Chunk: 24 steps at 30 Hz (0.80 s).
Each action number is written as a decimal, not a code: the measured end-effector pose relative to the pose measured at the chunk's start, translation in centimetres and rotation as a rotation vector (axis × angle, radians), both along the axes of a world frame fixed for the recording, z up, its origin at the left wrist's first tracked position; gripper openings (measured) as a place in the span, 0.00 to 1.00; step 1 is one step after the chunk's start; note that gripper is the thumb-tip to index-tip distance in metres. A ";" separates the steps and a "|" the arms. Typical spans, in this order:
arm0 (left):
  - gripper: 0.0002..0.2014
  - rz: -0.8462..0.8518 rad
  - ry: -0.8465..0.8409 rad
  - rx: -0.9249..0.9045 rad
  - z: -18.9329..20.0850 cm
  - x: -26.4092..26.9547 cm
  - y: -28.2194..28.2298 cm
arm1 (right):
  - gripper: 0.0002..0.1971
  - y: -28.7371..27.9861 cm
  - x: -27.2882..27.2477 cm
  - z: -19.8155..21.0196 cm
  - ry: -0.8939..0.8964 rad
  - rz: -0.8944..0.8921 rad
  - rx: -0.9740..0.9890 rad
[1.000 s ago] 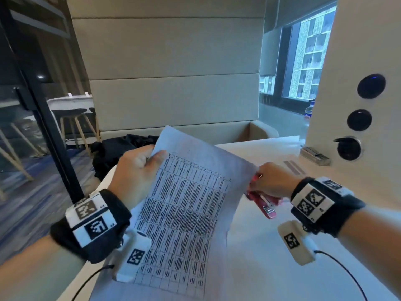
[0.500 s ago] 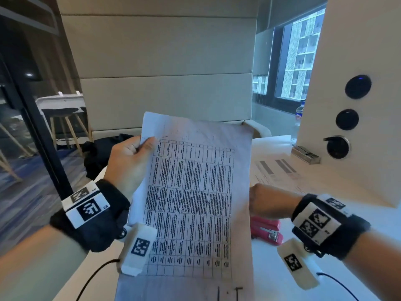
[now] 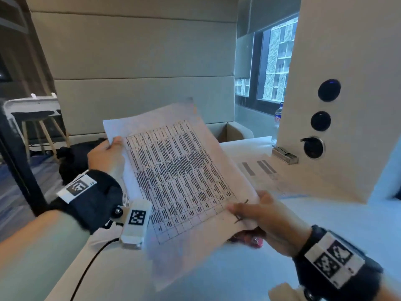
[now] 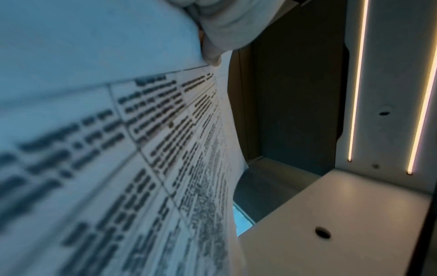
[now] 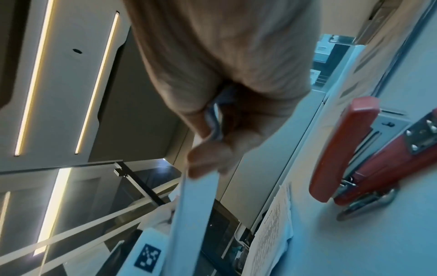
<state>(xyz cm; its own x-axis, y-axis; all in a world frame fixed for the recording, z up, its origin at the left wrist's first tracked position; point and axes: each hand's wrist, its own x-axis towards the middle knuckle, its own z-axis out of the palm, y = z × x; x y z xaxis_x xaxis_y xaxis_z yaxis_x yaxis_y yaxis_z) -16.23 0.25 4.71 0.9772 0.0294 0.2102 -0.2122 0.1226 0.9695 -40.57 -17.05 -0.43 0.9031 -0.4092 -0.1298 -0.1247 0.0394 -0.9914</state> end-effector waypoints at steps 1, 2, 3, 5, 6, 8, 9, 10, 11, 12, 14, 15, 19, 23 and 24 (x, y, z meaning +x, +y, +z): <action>0.09 -0.087 0.060 -0.016 -0.3 -0.4 -0.3 | 0.16 -0.4 0.3 -0.2 -0.036 -0.130 0.058; 0.08 -0.202 0.128 -0.026 -0.6 -0.9 -0.6 | 0.12 -1.1 0.6 -0.3 -0.058 -0.258 0.106; 0.07 -0.307 0.182 -0.007 -1.1 -1.4 -0.8 | 0.10 -1.9 0.9 -0.2 -0.062 -0.359 0.134; 0.05 -0.421 0.214 0.109 -2.2 -2.3 -1.1 | 0.06 -4.1 1.4 0.2 -0.073 -0.465 0.162; 0.05 -0.439 0.202 0.181 -2.8 -2.6 -1.2 | 0.04 -5.4 1.6 0.4 -0.073 -0.491 0.173; 0.06 -0.475 0.166 0.334 -3.9 -3.2 -1.2 | 0.03 -8.3 2.0 0.7 -0.038 -0.520 0.198; 0.06 -0.499 0.153 0.404 -4.4 -3.3 -1.1 | 0.05 -9.8 2.3 0.6 -0.003 -0.519 0.204; 0.06 -0.521 0.145 0.464 -4.7 -3.4 -1.1 | 0.05 -11.3 2.6 0.5 0.024 -0.519 0.207; 0.06 -0.535 0.140 0.513 -5.0 -3.4 -1.0 | 0.05 -12.7 2.9 0.2 0.054 -0.514 0.212; 0.06 -0.545 0.139 0.550 -5.2 -3.5 -1.0 | 0.05 -14.2 3.2 -0.2 0.085 -0.511 0.219; 0.06 -0.555 0.140 0.611 -5.4 -3.4 -0.6 | 0.05 -16.8 3.5 -1.2 0.166 -0.514 0.232; 0.06 -0.561 0.137 0.641 -5.5 -3.3 -0.5 | 0.04 -17.9 3.5 -1.7 0.210 -0.518 0.232; 0.08 -0.561 0.120 0.751 -6.1 -2.4 0.4 | 0.02 -19.9 3.1 -3.0 0.353 -0.529 0.176; 0.06 -0.555 0.119 0.901 -6.6 -1.2 1.2 | 0.13 -20.1 3.0 -2.5 0.545 -0.640 -0.293; 0.05 -0.548 0.108 0.953 -6.7 -0.9 1.4 | 0.15 -19.7 3.0 -1.8 0.628 -0.620 -0.488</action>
